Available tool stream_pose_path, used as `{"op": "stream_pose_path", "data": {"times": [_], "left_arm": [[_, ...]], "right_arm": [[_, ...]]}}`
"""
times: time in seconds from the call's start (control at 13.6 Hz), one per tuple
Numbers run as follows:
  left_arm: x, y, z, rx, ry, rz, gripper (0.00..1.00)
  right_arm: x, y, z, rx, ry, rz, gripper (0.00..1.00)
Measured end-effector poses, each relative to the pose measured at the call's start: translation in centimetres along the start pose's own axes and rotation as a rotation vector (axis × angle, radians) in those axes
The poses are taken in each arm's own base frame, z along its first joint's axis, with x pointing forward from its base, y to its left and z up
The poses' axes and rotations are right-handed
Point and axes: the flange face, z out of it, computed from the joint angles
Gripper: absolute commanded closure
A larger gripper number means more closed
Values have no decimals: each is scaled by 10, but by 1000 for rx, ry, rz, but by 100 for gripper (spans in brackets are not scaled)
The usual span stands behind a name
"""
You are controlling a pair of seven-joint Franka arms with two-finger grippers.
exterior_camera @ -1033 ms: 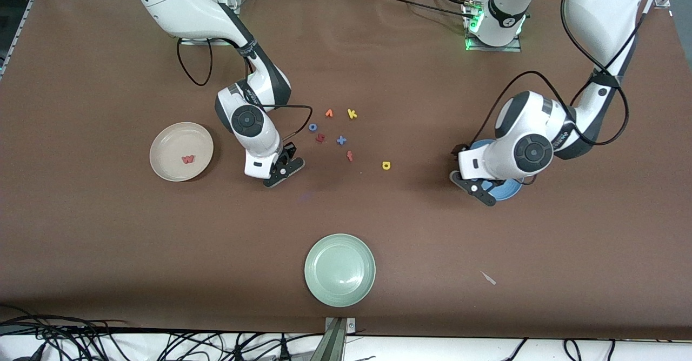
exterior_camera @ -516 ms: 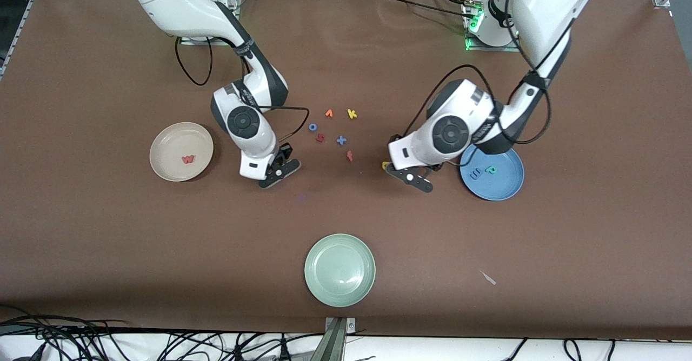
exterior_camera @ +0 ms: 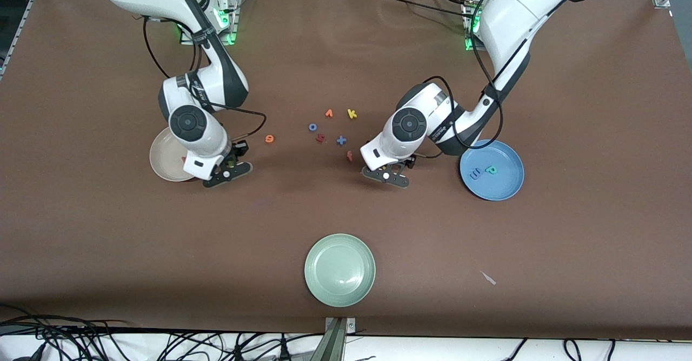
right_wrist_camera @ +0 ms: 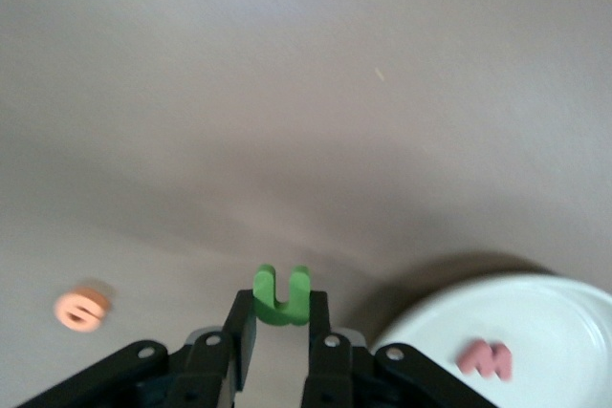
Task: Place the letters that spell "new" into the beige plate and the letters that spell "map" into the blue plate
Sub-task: 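Drop the green U on the white plate while the left gripper drops P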
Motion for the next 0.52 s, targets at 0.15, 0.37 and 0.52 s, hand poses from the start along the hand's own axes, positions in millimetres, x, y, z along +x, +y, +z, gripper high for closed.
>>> {"op": "stream_pose_path", "data": {"times": [0.15, 0.37, 0.52], "left_arm": [[1, -3, 24, 13, 1, -6, 13], [0, -3, 34, 12, -7, -21, 15], [0, -3, 34, 13, -8, -29, 25]], "right_arm": [[-28, 30, 2, -3, -8, -5, 100], [-61, 72, 6, 1, -30, 11, 100], [-70, 84, 15, 1, -44, 32, 46]]}}
